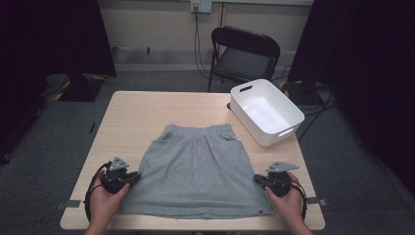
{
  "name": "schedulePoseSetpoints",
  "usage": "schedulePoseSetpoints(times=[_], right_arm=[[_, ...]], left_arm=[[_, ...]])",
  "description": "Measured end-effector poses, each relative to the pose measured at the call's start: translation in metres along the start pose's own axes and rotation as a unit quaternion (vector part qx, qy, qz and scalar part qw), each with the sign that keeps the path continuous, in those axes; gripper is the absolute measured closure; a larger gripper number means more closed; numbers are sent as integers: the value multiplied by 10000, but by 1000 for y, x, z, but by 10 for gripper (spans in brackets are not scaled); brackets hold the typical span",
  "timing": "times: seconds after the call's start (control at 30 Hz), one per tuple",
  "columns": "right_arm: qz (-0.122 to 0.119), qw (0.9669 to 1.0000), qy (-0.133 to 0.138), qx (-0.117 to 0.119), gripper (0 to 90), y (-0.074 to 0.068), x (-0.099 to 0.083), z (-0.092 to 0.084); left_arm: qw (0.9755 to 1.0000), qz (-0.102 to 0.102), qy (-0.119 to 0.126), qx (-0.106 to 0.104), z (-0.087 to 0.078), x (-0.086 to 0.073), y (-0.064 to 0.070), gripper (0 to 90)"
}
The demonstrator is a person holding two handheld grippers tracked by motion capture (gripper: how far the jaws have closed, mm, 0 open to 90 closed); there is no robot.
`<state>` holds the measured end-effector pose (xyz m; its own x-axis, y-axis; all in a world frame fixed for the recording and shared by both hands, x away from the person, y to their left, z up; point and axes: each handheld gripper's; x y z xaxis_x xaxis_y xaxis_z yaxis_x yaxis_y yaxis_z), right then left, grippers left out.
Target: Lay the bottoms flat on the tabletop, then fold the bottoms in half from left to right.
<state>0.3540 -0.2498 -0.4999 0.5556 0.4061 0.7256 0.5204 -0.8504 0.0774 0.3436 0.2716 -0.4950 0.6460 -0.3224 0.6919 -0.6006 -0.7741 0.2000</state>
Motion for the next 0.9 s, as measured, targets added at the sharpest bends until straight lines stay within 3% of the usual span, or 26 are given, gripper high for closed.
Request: schedulePoseSetpoints(times=[0.43,0.5,0.53,0.57,0.6,0.67,0.8,0.9], right_arm=[[66,10000,0,60,868,3,-6,-6],[66,9999,80,17,774,3,-6,-7],[75,9999,134,-23,698,4,-6,-8],[113,9997,197,-57,651,4,-5,-8],[129,9997,219,-67,639,5,-4,-9],[180,9995,257,-61,521,5,-2,-10],[224,9991,333,-102,371,3,1,-11],[179,9989,428,-106,326,0,6,-12]], left_arm=[[10000,-25,27,-12,-4,-5,3,790],[9999,-25,162,46,-5,-4,2,643],[9997,71,218,79,-5,-3,3,563],[9996,121,233,129,-6,0,3,546],[9994,106,285,167,-5,2,3,494],[9991,112,390,150,-4,8,3,362],[9987,75,497,101,-1,18,1,272],[9985,41,549,78,3,26,-2,245]])
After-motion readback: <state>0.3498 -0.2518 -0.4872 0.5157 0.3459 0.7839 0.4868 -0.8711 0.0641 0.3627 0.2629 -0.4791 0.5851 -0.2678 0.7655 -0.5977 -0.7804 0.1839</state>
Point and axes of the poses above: each handheld gripper's, and its own axes: z roughly forward along the jaws, x roughly out of its top, y roughly to its right, and after that the axes turned 10 degrees about -x, right-handed
